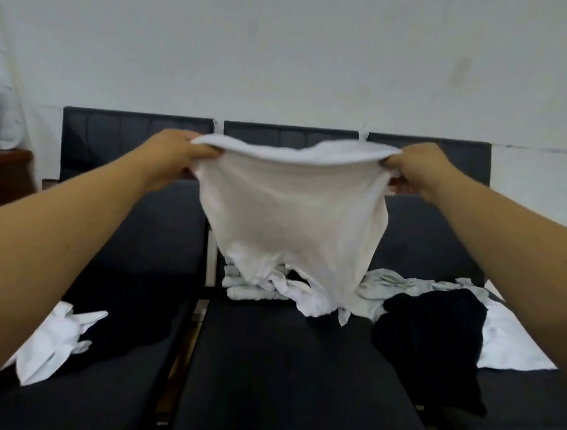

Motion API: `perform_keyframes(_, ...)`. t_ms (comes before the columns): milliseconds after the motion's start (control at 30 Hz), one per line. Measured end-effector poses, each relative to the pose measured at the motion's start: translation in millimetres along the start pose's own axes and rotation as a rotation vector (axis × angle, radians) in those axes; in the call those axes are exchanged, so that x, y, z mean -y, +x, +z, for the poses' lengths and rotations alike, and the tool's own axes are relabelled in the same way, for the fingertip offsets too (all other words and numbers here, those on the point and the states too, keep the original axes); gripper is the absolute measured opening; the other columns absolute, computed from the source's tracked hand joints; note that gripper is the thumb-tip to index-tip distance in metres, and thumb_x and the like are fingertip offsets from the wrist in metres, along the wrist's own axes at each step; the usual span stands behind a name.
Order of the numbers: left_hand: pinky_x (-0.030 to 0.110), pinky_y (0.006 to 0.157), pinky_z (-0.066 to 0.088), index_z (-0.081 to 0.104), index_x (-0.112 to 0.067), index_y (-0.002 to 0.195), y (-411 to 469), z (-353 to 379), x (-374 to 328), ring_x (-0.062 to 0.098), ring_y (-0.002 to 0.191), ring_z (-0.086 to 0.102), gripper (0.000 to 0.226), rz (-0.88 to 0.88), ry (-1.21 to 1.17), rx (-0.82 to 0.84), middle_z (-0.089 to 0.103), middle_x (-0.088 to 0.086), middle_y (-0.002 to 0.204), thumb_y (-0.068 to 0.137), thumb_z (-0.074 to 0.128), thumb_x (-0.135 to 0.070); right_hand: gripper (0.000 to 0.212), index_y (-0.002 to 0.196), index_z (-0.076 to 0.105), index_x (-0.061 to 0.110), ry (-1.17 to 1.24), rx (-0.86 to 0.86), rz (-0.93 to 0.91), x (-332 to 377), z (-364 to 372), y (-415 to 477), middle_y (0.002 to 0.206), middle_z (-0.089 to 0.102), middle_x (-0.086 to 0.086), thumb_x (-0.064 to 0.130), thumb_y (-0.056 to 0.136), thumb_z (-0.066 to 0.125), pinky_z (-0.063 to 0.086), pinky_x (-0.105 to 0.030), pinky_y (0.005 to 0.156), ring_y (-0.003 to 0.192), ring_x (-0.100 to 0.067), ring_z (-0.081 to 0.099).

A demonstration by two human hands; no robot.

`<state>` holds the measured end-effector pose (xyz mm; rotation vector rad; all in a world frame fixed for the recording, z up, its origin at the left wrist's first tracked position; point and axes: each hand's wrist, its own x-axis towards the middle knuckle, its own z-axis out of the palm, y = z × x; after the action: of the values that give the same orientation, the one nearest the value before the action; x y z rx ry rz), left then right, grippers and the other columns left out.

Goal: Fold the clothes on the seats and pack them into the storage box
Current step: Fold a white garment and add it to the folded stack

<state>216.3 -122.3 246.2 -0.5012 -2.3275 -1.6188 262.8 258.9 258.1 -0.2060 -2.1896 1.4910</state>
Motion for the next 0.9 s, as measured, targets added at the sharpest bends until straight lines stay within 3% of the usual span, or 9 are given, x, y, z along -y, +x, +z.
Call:
perform_keyframes(133, 0.034, 0.085, 0.054, 0.078, -0.018, 0.101, -45.5, 3.1, 35.9, 0.023, 0.095, 0.071, 0.040, -0.161, 0.237, 0.396, 0.076, 0.005, 0.102, 0.068, 0.085, -0.040, 0.012, 0.101, 0.063, 0.000, -0.254, 0.284, 0.179, -48.8, 0.4, -23.8, 0.089, 0.066, -0.019, 0.003, 0.090, 0.066, 0.062, -0.035, 0.060, 0.073, -0.029, 0.068)
perform_keyframes(267, 0.036, 0.089, 0.055, 0.074, -0.012, 0.106, -83.3, 21.9, 80.5, 0.025, 0.099, 0.072, 0.030, -0.327, 0.368, 0.761, 0.076, 0.006, 0.103, 0.080, 0.078, -0.029, 0.021, 0.108, 0.068, 0.001, -0.535, 0.701, 0.364, -94.8, 8.9, -56.0, 0.087, 0.076, -0.014, 0.008, 0.089, 0.073, 0.063, -0.035, 0.067, 0.073, -0.026, 0.073)
perform_keyframes(367, 0.031, 0.091, 0.054, 0.072, -0.009, 0.110, -111.2, 41.0, 114.8, 0.022, 0.106, 0.070, 0.032, -0.487, 0.367, 1.017, 0.074, 0.008, 0.111, 0.083, 0.077, -0.025, 0.031, 0.116, 0.067, 0.005, -0.519, 0.866, 0.505, -137.2, 17.3, -78.0, 0.097, 0.075, -0.011, 0.013, 0.088, 0.076, 0.060, -0.032, 0.070, 0.078, -0.023, 0.073)
perform_keyframes(433, 0.032, 0.098, 0.053, 0.069, -0.011, 0.120, -128.8, 55.7, 139.7, 0.018, 0.112, 0.067, 0.034, -0.614, 0.354, 1.136, 0.071, 0.006, 0.120, 0.089, 0.072, -0.025, 0.031, 0.116, 0.065, 0.008, -0.450, 0.857, 0.553, -171.4, 26.8, -90.9, 0.101, 0.071, -0.008, 0.023, 0.091, 0.074, 0.056, -0.030, 0.068, 0.073, -0.019, 0.069)
perform_keyframes(567, 0.023, 0.090, 0.055, 0.071, -0.024, 0.110, -145.3, 81.5, 189.7, 0.009, 0.102, 0.067, 0.024, -0.549, 0.448, 0.904, 0.071, -0.001, 0.110, 0.091, 0.068, -0.038, 0.048, 0.103, 0.060, 0.006, -0.346, 0.322, 0.517, -231.5, 55.6, -102.4, 0.101, 0.065, -0.014, 0.052, 0.099, 0.049, 0.045, -0.028, 0.055, 0.063, -0.021, 0.055)
perform_keyframes(633, 0.024, 0.085, 0.055, 0.071, -0.022, 0.103, -145.8, 93.1, 214.9, 0.011, 0.095, 0.067, 0.019, -0.525, 0.408, 0.674, 0.071, 0.001, 0.102, 0.092, 0.067, -0.037, 0.072, 0.103, 0.057, 0.004, -0.373, 0.247, 0.574, -253.5, 71.0, -107.0, 0.094, 0.063, -0.014, 0.069, 0.098, 0.026, 0.045, -0.030, 0.055, 0.069, -0.025, 0.059)
perform_keyframes(733, 0.034, 0.090, 0.055, 0.067, -0.018, 0.100, -139.1, 114.8, 258.3, 0.017, 0.097, 0.065, 0.015, -0.573, 0.358, 0.378, 0.069, 0.003, 0.102, 0.093, 0.066, -0.031, 0.062, 0.117, 0.054, 0.004, -0.448, 0.057, 0.413, -289.2, 95.6, -103.3, 0.069, 0.058, -0.012, 0.056, 0.103, 0.024, 0.044, -0.031, 0.050, 0.054, -0.018, 0.048)
perform_keyframes(800, 0.031, 0.081, 0.052, 0.063, -0.014, 0.105, -133.9, 128.2, 277.4, 0.018, 0.094, 0.061, 0.018, -0.600, 0.347, 0.244, 0.065, 0.004, 0.109, 0.094, 0.064, -0.028, 0.059, 0.135, 0.051, 0.001, -0.531, 0.069, 0.361, -311.9, 105.8, -95.3, 0.091, 0.068, -0.022, 0.048, 0.102, 0.040, 0.052, -0.038, 0.063, 0.073, -0.025, 0.063)
perform_keyframes(900, 0.029, 0.076, 0.044, 0.055, -0.011, 0.124, -117.5, 145.6, 302.5, 0.019, 0.095, 0.055, 0.035, -0.633, 0.391, 0.191, 0.057, 0.005, 0.123, 0.093, 0.065, -0.026, 0.067, 0.137, 0.046, -0.002, -0.585, 0.140, 0.593, -337.3, 120.5, -85.0, 0.135, 0.051, -0.022, 0.048, 0.095, 0.057, 0.049, -0.038, 0.088, 0.116, -0.038, 0.055)
